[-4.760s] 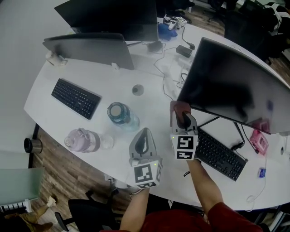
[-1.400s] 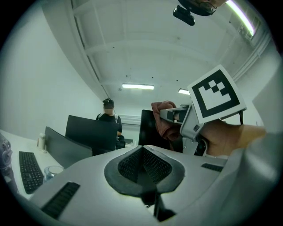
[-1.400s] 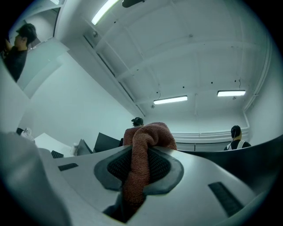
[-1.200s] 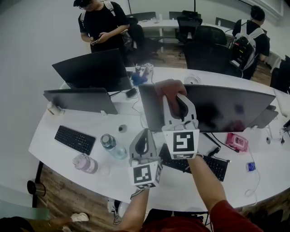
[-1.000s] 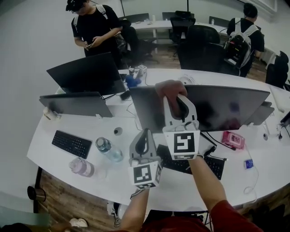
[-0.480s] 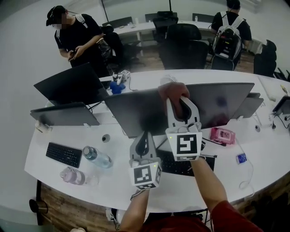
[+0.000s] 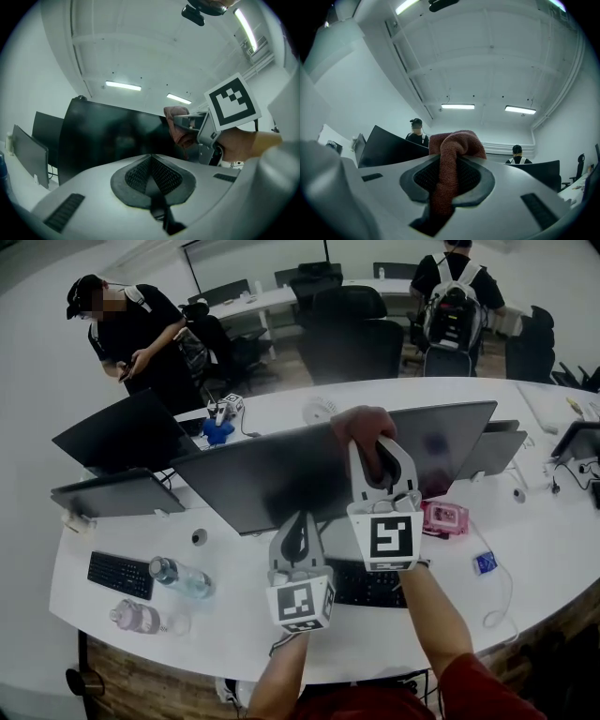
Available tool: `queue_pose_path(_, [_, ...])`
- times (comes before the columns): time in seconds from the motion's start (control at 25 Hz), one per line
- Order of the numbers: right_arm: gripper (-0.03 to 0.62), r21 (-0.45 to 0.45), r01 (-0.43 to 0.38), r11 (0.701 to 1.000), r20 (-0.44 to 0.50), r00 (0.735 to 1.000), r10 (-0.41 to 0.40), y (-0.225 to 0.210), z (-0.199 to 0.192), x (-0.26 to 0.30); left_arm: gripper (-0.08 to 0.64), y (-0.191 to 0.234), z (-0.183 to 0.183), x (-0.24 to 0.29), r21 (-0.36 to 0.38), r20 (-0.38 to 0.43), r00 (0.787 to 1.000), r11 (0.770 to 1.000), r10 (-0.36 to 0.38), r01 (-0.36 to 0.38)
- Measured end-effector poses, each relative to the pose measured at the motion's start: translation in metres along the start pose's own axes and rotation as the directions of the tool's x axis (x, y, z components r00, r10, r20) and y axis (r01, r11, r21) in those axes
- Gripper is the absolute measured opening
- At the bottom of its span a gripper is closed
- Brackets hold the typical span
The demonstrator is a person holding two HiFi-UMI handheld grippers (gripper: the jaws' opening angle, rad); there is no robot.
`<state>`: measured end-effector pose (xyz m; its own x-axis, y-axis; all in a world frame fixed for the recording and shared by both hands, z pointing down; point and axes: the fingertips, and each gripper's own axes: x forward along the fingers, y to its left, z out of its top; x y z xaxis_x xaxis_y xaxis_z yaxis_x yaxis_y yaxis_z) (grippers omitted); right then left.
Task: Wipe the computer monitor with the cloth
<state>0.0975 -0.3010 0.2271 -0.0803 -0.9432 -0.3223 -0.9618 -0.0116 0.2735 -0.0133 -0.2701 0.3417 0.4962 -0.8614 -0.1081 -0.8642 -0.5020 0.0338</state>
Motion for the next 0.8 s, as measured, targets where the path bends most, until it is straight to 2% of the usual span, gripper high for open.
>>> queue_pose_path(0.6, [0.075, -0.036, 0.111, 0.993, -0.005, 0.994, -0.111, -0.106, -0.026, -0.025, 0.023, -0.084, -0.017, 0.043, -0.001, -0.025, 0.995, 0.995, -0.096, 0.096])
queue_pose_path(0.8, [0.076, -0.038, 0.156, 0.987, -0.043, 0.987, -0.157, -0.148, -0.041, -0.035, 0.023, -0.111, -0.025, 0.059, -0.005, -0.037, 0.992, 0.992, -0.123, 0.123])
